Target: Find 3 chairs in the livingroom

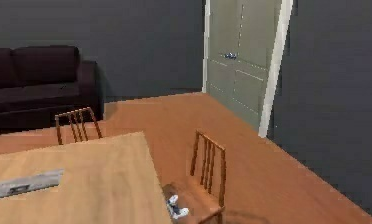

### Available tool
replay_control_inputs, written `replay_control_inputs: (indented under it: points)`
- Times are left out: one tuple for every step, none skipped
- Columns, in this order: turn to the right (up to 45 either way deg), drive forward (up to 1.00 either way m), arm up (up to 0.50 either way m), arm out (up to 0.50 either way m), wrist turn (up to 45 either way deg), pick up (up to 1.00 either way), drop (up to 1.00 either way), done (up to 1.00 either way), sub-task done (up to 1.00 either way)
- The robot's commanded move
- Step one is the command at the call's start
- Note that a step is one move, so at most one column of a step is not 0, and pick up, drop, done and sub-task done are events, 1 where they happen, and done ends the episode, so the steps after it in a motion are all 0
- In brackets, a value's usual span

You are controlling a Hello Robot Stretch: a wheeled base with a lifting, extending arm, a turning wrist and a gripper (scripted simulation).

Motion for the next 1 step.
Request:
replay_control_inputs:
  points:
    - [-45.0, 0.0, 0.0, 0.0, 0.0, 0.0, 0.0, 0.0, 0.0]
